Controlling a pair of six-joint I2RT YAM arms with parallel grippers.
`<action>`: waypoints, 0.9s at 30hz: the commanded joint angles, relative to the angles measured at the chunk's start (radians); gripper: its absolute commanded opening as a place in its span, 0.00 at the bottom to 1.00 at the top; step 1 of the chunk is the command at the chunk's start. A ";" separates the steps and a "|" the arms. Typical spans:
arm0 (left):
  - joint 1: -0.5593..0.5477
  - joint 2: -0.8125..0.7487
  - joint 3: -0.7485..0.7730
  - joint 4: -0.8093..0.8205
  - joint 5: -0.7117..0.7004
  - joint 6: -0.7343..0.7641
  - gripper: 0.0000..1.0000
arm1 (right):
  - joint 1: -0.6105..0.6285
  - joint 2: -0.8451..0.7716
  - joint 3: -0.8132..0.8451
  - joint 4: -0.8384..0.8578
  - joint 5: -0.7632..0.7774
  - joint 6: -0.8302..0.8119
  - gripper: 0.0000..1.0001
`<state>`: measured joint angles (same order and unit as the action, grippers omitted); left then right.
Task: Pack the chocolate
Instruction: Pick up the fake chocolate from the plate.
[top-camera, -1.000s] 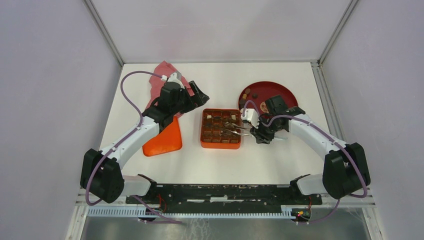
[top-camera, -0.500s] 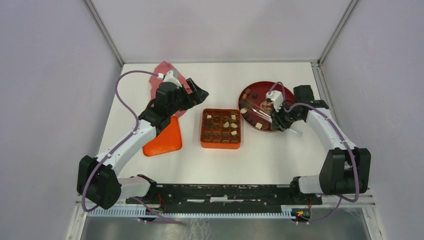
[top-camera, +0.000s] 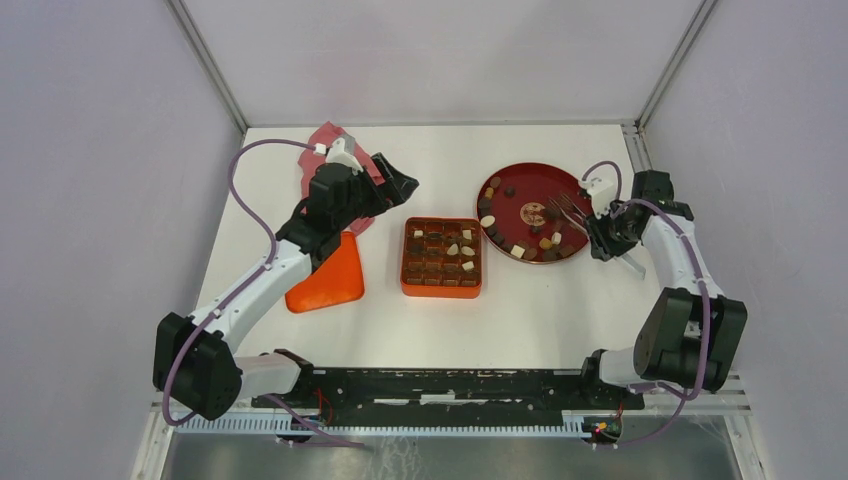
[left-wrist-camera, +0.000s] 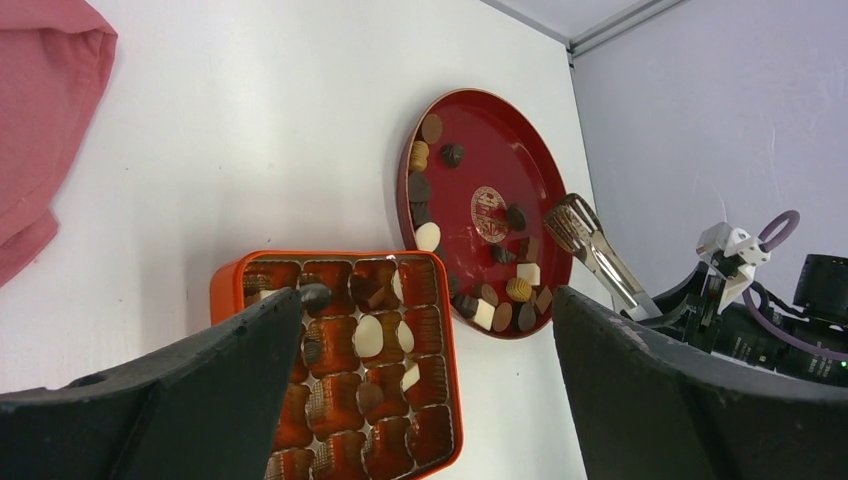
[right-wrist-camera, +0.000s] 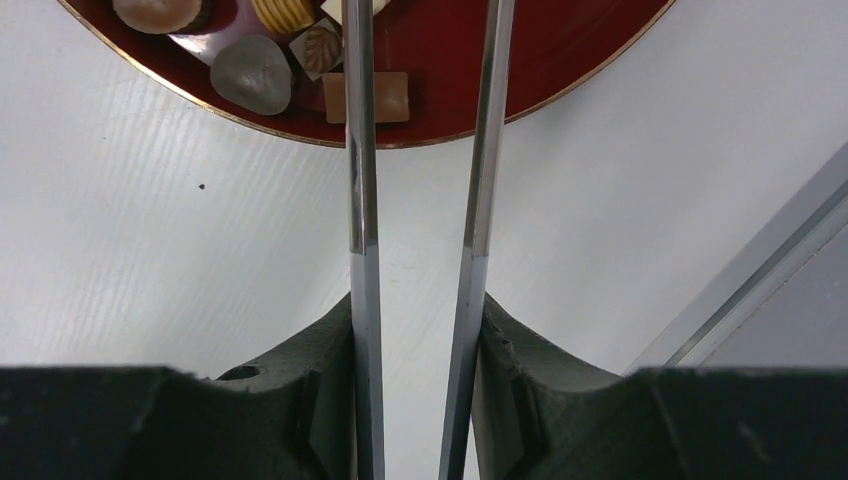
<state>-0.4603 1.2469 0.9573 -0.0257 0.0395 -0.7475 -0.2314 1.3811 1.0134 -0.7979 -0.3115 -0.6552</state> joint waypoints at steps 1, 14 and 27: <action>0.000 0.011 0.009 0.055 0.026 0.000 0.99 | -0.001 0.035 0.070 -0.008 0.061 -0.015 0.43; 0.000 0.011 0.004 0.038 0.011 0.002 0.99 | 0.000 0.161 0.148 -0.017 0.046 -0.014 0.43; 0.001 0.043 0.023 0.035 0.016 0.005 0.99 | 0.016 0.227 0.178 -0.062 0.035 -0.030 0.38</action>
<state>-0.4603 1.2827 0.9573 -0.0193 0.0544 -0.7475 -0.2222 1.6066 1.1313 -0.8387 -0.2649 -0.6708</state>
